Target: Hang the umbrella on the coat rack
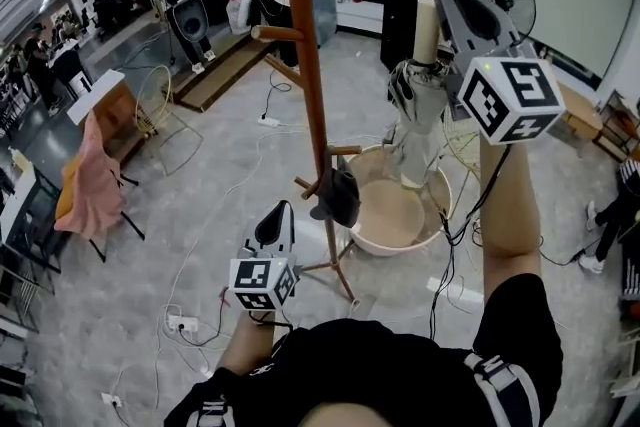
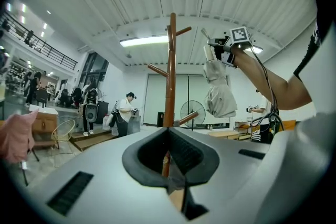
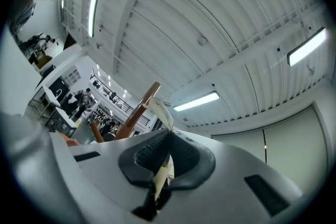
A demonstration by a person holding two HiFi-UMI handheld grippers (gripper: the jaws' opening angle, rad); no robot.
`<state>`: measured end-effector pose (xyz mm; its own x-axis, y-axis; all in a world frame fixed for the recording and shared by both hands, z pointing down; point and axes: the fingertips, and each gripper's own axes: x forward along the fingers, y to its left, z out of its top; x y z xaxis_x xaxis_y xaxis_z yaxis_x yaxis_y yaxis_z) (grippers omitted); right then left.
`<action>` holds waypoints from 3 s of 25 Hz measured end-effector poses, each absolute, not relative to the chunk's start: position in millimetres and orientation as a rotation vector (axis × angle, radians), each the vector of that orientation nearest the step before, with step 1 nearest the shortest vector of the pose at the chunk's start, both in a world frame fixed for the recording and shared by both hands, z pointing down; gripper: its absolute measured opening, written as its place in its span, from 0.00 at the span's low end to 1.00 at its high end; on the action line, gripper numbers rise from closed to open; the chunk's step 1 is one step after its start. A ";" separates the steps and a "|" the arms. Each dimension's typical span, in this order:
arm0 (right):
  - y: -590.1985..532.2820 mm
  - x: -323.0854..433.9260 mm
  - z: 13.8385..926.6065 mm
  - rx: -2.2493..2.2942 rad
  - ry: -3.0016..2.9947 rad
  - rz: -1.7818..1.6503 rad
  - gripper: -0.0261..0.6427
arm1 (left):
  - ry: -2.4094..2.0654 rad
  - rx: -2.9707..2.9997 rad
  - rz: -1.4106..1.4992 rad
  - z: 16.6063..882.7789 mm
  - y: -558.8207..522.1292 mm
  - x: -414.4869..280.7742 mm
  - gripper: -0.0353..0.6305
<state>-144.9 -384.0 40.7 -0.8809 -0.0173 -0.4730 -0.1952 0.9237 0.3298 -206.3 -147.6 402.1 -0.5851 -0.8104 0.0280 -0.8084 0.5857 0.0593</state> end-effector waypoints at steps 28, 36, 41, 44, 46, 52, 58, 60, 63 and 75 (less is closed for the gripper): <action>-330.3 -226.0 54.1 -0.124 2.670 0.855 0.07 | -2.762 1.340 -0.051 414.1 -113.3 -242.4 0.08; -315.7 -248.3 86.4 -0.032 2.733 0.849 0.07 | -2.757 1.375 -0.048 412.0 -121.0 -264.8 0.08; -296.5 -249.1 100.0 0.219 2.773 0.716 0.14 | -2.735 1.420 -0.053 414.0 -134.1 -267.9 0.08; -302.2 -233.6 90.8 0.304 2.721 0.506 0.17 | -2.720 1.441 -0.054 415.6 -143.9 -267.3 0.08; -314.6 -218.1 91.3 0.318 2.678 0.373 0.15 | -2.720 1.449 -0.057 418.7 -150.4 -267.9 0.08; -357.9 -196.0 169.8 0.029 2.748 0.244 0.06 | -2.742 1.465 -0.080 413.2 -164.2 -279.0 0.08; -377.3 -191.0 295.5 -0.202 2.882 0.128 0.06 | -2.706 1.526 -0.068 417.7 -187.6 -280.5 0.08; -375.6 -190.0 324.4 -0.253 2.917 0.113 0.06 | -2.693 1.541 -0.062 419.5 -193.3 -280.2 0.08; -373.0 -185.5 346.4 -0.318 2.943 0.149 0.06 | -2.673 1.560 -0.056 421.3 -199.3 -280.3 0.08; -374.7 -174.3 376.9 -0.378 2.997 0.044 0.06 | -2.630 1.584 -0.039 428.5 -200.1 -276.1 0.08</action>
